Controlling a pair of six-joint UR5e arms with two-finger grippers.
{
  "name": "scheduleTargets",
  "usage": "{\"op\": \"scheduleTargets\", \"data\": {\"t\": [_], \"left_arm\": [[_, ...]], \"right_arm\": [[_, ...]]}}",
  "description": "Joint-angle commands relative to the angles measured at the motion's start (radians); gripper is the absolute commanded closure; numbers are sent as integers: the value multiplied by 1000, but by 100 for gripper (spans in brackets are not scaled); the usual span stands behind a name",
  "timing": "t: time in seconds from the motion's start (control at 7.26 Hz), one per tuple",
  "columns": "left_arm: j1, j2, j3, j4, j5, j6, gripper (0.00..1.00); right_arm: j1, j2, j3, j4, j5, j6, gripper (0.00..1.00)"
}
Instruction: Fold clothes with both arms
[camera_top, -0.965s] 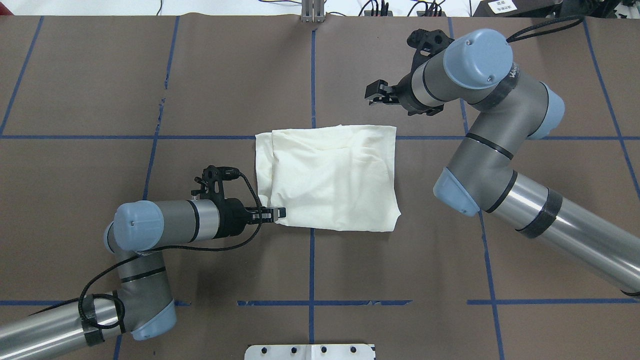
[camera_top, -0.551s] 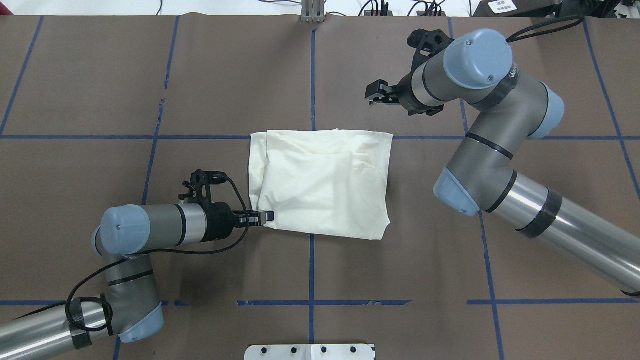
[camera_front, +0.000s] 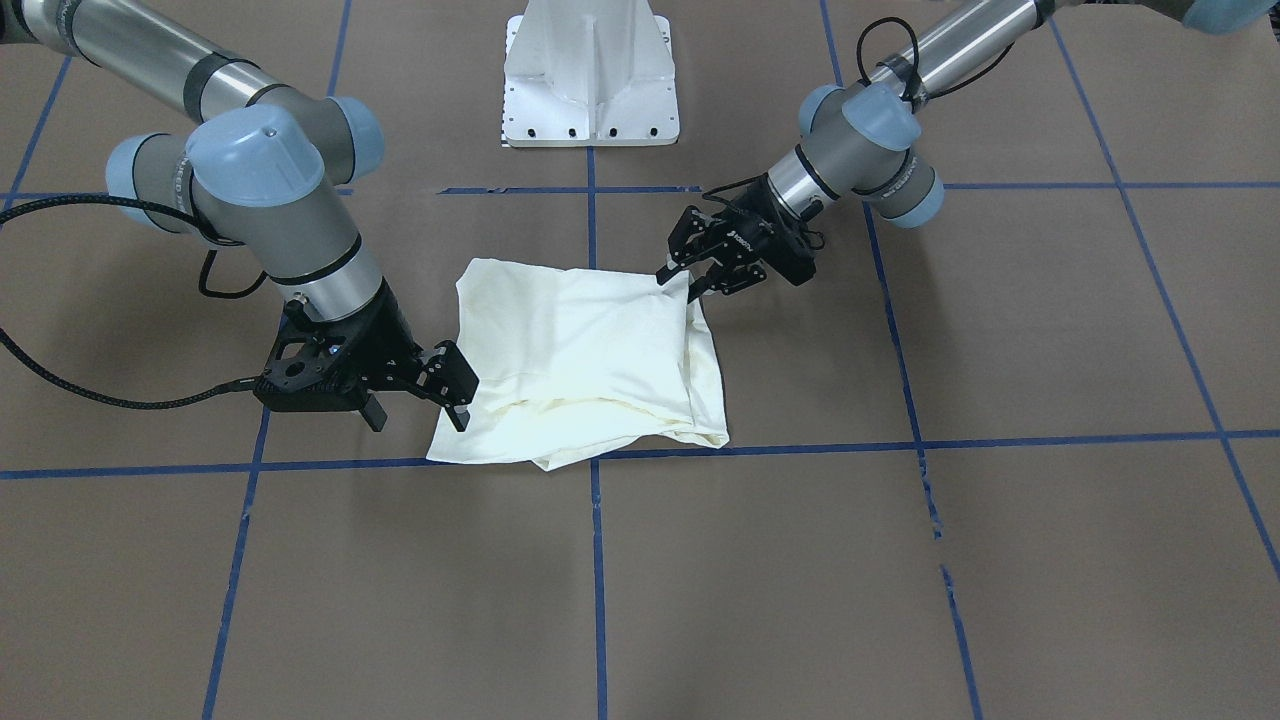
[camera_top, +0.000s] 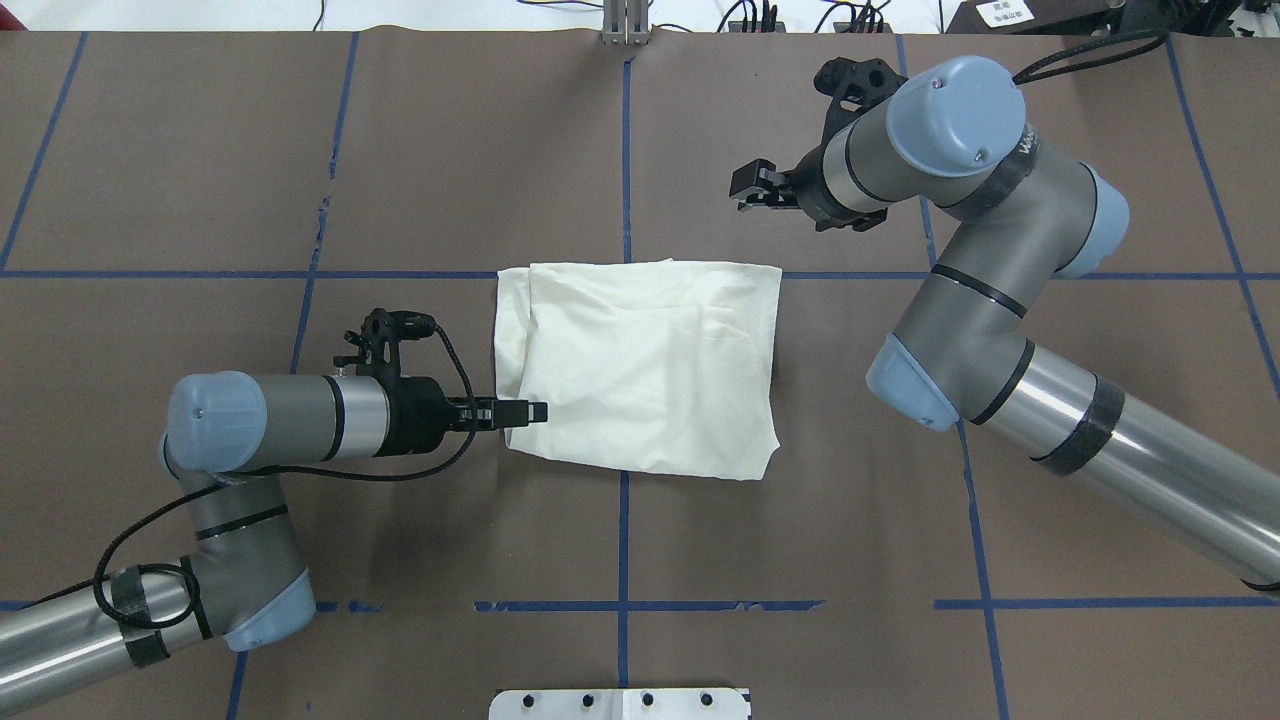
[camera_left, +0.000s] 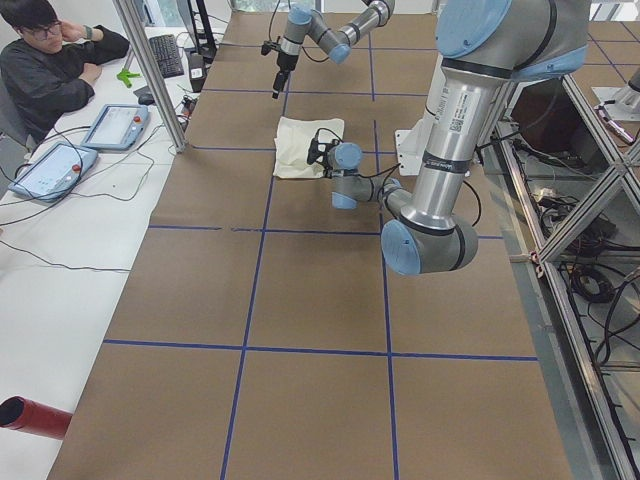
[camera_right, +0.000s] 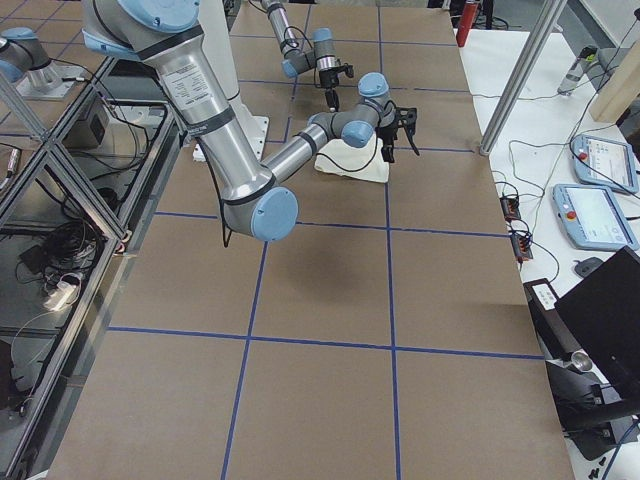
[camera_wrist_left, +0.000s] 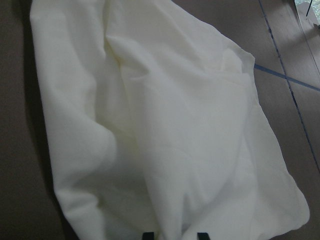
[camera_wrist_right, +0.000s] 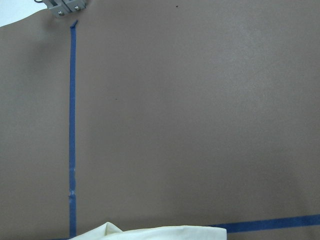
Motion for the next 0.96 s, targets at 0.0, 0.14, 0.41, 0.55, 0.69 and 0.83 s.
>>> {"op": "scheduleTargets", "data": {"t": [0.0, 0.14, 0.41, 0.55, 0.69, 0.83], "left_arm": [[-50, -9, -39, 33, -54, -13, 0], [-47, -22, -79, 88, -54, -42, 0], [-36, -70, -77, 96, -48, -131, 0], [-31, -69, -61, 96, -43, -134, 0], [-25, -70, -27, 95, -40, -134, 0], [-4, -70, -2, 95, -9, -134, 0]], "right_arm": [[0, 0, 0, 0, 1, 0, 0], [0, 0, -2, 0, 1, 0, 0], [0, -1, -2, 0, 2, 0, 0], [0, -2, -2, 0, 2, 0, 0], [0, -2, 0, 1, 2, 0, 0], [-1, -2, -2, 0, 1, 1, 0]]}}
